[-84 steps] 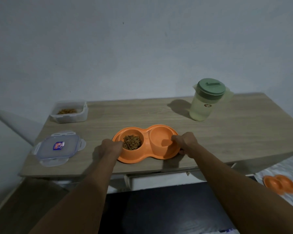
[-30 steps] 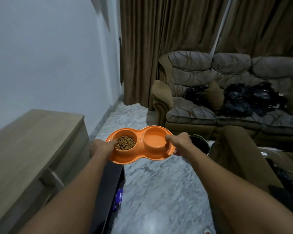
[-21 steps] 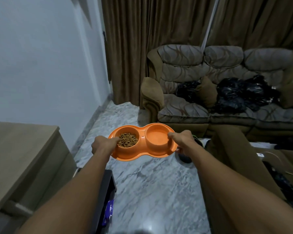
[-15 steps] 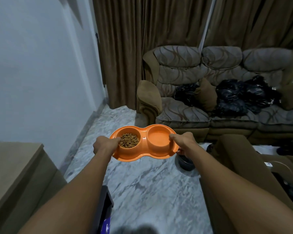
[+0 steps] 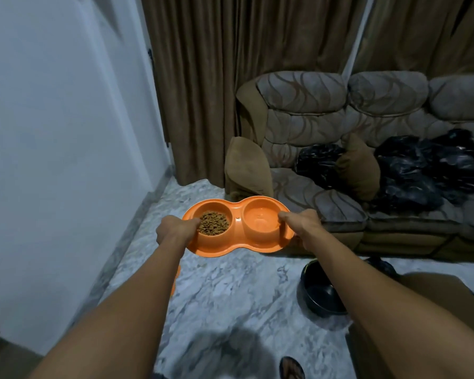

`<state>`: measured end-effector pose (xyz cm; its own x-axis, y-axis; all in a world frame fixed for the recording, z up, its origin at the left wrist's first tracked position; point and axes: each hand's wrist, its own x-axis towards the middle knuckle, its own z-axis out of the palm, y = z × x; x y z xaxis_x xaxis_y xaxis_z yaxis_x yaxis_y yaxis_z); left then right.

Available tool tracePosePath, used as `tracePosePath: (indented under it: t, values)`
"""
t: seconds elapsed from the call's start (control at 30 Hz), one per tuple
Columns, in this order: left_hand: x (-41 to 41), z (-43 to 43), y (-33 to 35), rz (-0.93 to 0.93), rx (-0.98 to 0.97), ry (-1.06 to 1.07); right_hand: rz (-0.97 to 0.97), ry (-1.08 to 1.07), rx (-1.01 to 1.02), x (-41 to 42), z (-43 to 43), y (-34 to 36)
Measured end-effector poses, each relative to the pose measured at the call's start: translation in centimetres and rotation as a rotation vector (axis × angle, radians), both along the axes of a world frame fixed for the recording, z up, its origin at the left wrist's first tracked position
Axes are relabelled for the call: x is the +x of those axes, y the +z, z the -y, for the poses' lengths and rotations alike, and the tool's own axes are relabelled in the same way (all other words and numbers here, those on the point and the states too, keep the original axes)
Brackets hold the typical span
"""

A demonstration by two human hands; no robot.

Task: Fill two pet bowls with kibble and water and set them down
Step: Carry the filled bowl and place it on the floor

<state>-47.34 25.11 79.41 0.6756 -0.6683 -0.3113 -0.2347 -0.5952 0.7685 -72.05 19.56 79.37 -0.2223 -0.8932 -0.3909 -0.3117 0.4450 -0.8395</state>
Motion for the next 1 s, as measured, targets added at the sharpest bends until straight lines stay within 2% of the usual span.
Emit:
tracePosePath:
  t: [0.23, 0.47, 0.6, 1.0]
  values:
    - [1.3, 9.6, -1.7, -0.03, 0.012, 0.204, 0.011, 0.159, -0.006, 3.2, 14.3, -0.8]
    - [4.1, 15.9, -2.3, -0.087, 0.022, 0.444, -0.045, 0.436, 0.008, 10.1, 27.2, -1.1]
    - [8.0, 17.9, -3.8, -0.095, 0.028, 0.584, -0.038, 0.533, 0.033, 16.3, 31.4, -3.2]
    - [23.9, 22.0, -6.9, -0.144, 0.011, 0.829, -0.022, 0.749, 0.102, 36.2, 38.9, -7.7]
